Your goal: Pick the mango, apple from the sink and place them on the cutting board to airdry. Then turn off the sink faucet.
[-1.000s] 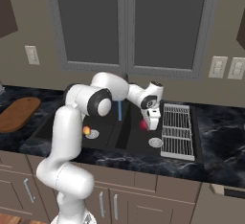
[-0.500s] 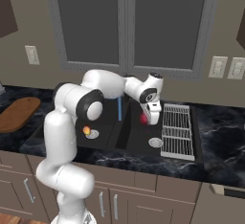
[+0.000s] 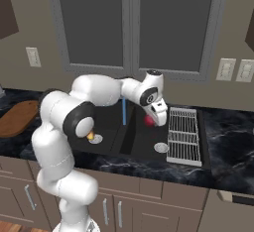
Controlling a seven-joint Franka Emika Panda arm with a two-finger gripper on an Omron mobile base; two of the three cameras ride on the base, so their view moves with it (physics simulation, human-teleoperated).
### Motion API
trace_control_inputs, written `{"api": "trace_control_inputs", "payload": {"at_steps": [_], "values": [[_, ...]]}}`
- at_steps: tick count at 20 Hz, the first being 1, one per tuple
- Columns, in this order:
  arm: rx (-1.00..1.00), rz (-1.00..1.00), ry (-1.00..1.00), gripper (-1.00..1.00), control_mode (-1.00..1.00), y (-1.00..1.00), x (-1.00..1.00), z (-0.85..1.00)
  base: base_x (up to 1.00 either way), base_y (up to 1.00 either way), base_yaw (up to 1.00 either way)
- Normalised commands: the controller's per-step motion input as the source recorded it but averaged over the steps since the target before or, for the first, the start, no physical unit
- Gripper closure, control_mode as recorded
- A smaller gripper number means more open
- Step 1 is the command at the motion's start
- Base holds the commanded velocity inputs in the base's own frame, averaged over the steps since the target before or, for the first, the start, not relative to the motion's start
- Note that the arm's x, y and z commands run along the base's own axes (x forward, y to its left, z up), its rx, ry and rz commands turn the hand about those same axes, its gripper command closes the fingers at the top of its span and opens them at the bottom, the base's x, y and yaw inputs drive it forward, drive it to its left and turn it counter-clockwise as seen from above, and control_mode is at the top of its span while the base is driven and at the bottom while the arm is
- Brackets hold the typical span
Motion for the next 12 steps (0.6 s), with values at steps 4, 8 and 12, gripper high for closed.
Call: {"api": "trace_control_inputs", "payload": {"at_steps": [4,8,12], "values": [[-0.05,0.42,-0.07,1.00,-1.00,0.00,-0.46,0.34,0.00,0.00,0.00],[0.00,0.37,-0.01,1.00,-1.00,0.02,-0.37,0.44,0.00,0.00,0.00],[0.01,0.32,0.00,1.00,-1.00,0.03,-0.22,0.66,0.00,0.00,0.00]]}}
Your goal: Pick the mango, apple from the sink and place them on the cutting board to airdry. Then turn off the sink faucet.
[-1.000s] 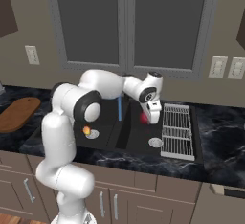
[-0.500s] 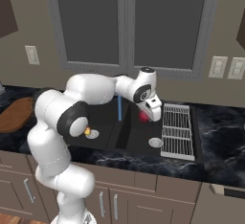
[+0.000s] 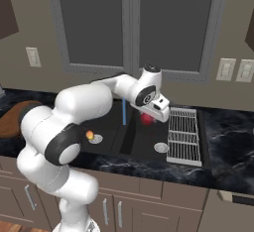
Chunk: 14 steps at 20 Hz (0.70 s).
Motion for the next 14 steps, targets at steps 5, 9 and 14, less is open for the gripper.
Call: {"api": "trace_control_inputs", "payload": {"at_steps": [5,9,14], "values": [[0.00,0.28,-0.09,1.00,-1.00,0.11,-0.27,0.64,0.00,0.00,0.00],[-0.04,0.11,-0.27,1.00,-1.00,0.42,-0.60,0.30,0.00,0.00,0.00],[-0.04,0.06,-0.25,1.00,-1.00,0.48,-0.58,0.10,0.00,0.00,0.00]]}}
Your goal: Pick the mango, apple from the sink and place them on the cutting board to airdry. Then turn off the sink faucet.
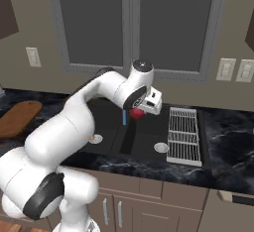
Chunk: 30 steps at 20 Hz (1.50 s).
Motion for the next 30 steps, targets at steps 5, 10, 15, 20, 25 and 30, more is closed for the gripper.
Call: {"api": "trace_control_inputs", "payload": {"at_steps": [5,10,15,20,25,30], "values": [[-0.09,0.19,-0.07,1.00,-1.00,0.53,-0.30,0.28,0.00,0.00,0.00],[-0.01,0.30,-0.01,1.00,-1.00,0.57,-0.07,0.35,0.00,0.00,0.00],[-0.05,0.28,-0.08,1.00,-1.00,0.66,-0.28,0.11,0.00,0.00,0.00],[-0.06,0.18,-0.12,1.00,-1.00,0.65,-0.21,0.16,0.00,0.00,0.00],[-0.06,0.03,-0.11,1.00,-1.00,0.81,-0.10,0.02,0.00,0.00,0.00],[-0.04,0.00,-0.06,1.00,-1.00,0.83,-0.01,0.00,0.00,0.00,0.00]]}}
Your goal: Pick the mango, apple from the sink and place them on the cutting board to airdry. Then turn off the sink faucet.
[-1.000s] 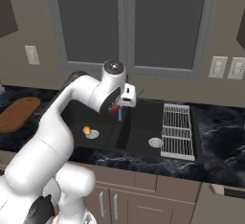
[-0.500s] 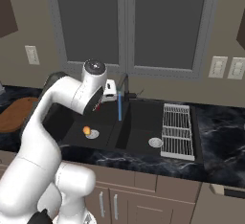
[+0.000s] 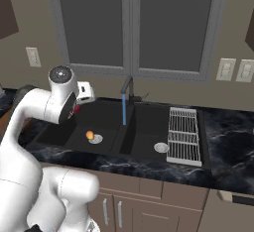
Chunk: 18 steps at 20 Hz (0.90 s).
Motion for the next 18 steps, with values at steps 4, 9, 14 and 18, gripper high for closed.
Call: {"api": "trace_control_inputs", "payload": {"at_steps": [4,9,14,18], "values": [[-0.03,0.00,0.00,1.00,-1.00,0.94,0.00,0.00,0.00,0.00,0.00],[-0.01,0.00,0.01,1.00,-1.00,0.81,0.00,0.00,0.00,0.00,0.00],[0.00,0.01,0.02,1.00,-1.00,0.71,0.02,0.00,0.00,0.00,0.00],[0.00,0.02,0.06,1.00,-1.00,0.64,0.08,0.00,0.00,0.00,0.00]]}}
